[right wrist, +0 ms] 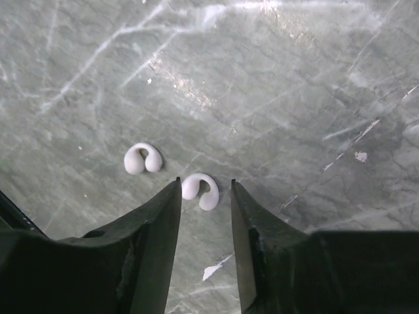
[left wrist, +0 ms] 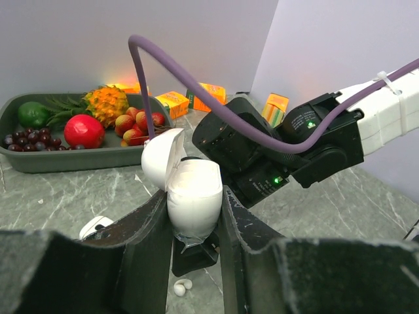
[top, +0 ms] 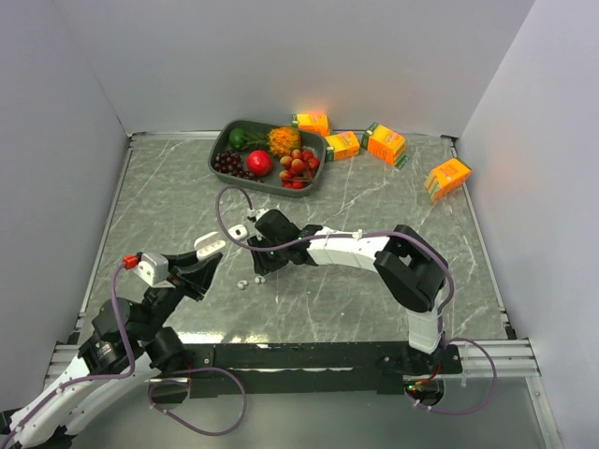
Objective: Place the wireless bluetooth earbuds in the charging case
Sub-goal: Pick up the earbud from the center of the board.
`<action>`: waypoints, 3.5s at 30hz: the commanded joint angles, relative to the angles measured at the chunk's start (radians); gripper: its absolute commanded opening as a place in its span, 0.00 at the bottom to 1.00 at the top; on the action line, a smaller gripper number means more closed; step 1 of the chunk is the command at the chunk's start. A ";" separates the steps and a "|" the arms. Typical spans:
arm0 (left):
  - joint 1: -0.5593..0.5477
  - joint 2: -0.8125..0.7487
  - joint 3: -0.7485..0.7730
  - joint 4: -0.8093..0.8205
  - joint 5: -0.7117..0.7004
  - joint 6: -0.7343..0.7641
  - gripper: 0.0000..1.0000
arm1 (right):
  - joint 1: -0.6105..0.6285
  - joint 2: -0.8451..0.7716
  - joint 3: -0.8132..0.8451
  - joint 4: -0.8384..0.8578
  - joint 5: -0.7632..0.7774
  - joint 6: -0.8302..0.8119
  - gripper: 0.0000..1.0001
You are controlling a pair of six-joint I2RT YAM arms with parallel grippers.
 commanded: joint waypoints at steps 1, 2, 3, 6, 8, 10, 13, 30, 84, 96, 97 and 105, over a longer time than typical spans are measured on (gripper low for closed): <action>0.000 -0.001 0.032 0.024 0.005 0.015 0.01 | -0.004 0.024 0.027 -0.008 0.007 -0.017 0.47; -0.002 0.000 0.032 0.026 0.005 0.015 0.01 | -0.004 0.026 0.029 -0.018 0.013 -0.015 0.48; -0.002 0.000 0.032 0.026 0.005 0.015 0.01 | -0.004 0.029 0.032 -0.021 0.014 -0.015 0.49; -0.002 0.002 0.032 0.029 0.005 0.015 0.01 | 0.002 0.035 0.042 -0.039 0.029 0.003 0.52; -0.002 0.000 0.032 0.027 0.004 0.015 0.01 | 0.005 0.037 0.049 -0.051 0.037 0.040 0.54; 0.000 0.000 0.033 0.027 0.002 0.015 0.01 | 0.007 0.040 0.046 -0.062 0.042 0.095 0.55; -0.002 -0.004 0.033 0.026 0.001 0.012 0.01 | 0.011 0.037 0.035 -0.068 0.057 0.164 0.57; -0.002 -0.015 0.032 0.029 -0.013 0.015 0.01 | 0.044 0.095 0.104 -0.185 0.138 0.396 0.61; -0.002 0.147 0.021 0.224 0.034 0.012 0.01 | 0.007 -0.528 -0.028 -0.337 0.470 0.098 0.29; 0.000 0.128 0.018 0.179 0.027 -0.009 0.01 | 0.060 -0.342 -0.143 -0.300 0.207 0.064 0.51; -0.002 0.128 0.023 0.164 0.028 -0.012 0.01 | 0.088 -0.313 -0.136 -0.305 0.215 0.069 0.53; 0.000 0.083 0.035 0.116 0.040 -0.023 0.01 | 0.152 -0.255 -0.180 -0.248 0.241 0.146 0.55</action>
